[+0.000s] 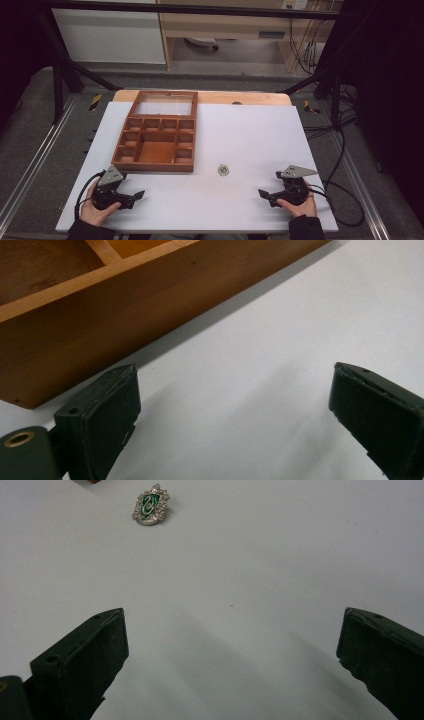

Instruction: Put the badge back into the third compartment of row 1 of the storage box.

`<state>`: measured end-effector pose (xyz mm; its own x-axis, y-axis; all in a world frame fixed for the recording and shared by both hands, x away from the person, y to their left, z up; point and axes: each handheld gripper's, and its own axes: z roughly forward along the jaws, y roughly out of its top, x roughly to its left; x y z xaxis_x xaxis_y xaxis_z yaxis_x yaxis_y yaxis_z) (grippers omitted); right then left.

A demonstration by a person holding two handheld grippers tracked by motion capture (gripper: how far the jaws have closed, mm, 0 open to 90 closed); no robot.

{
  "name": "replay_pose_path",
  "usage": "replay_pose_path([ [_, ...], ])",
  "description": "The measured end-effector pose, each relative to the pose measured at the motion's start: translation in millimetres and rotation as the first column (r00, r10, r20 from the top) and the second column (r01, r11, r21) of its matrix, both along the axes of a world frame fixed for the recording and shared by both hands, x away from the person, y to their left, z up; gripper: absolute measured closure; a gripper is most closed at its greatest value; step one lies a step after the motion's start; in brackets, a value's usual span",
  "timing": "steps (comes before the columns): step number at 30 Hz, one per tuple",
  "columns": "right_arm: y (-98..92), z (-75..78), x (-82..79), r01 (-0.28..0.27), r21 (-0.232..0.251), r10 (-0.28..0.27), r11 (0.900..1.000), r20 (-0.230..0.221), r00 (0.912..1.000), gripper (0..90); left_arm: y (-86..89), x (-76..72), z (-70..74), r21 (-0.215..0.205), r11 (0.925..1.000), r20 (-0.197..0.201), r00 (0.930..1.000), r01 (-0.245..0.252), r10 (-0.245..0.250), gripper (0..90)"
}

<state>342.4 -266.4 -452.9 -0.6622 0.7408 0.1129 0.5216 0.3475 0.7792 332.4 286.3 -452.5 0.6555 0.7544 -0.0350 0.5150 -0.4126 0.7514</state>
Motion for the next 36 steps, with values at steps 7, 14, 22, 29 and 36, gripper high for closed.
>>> replay_pose_path([
  [7,1.7,-1.0,-0.1,-0.002,-0.003,0.002,1.0,-0.01,0.9999,0.6,0.9,-0.6,0.0,0.0,1.0,0.002,1.0,0.003,-0.003,6.4],
  [14,4.7,-0.5,-0.2,-0.004,0.016,0.004,1.0,-0.005,1.0,0.6,1.6,-1.1,0.5,-0.008,1.0,0.004,1.0,0.006,-0.006,6.9],
  [22,9.8,1.1,-0.2,-0.005,0.003,0.005,1.0,0.007,1.0,0.6,1.3,-1.9,0.7,-0.008,0.9999,0.005,1.0,0.006,-0.006,7.1],
  [29,15.5,0.3,0.4,-0.015,-0.01,0.015,1.0,0.003,0.9999,0.6,2.3,-1.6,0.8,-0.008,1.0,0.004,1.0,0.002,-0.002,7.4],
  [36,22.0,0.7,1.1,-0.026,-0.006,0.026,1.0,0.004,0.9997,0.6,1.9,-1.8,0.7,-0.007,1.0,0.003,1.0,0.003,-0.002,7.4],
])
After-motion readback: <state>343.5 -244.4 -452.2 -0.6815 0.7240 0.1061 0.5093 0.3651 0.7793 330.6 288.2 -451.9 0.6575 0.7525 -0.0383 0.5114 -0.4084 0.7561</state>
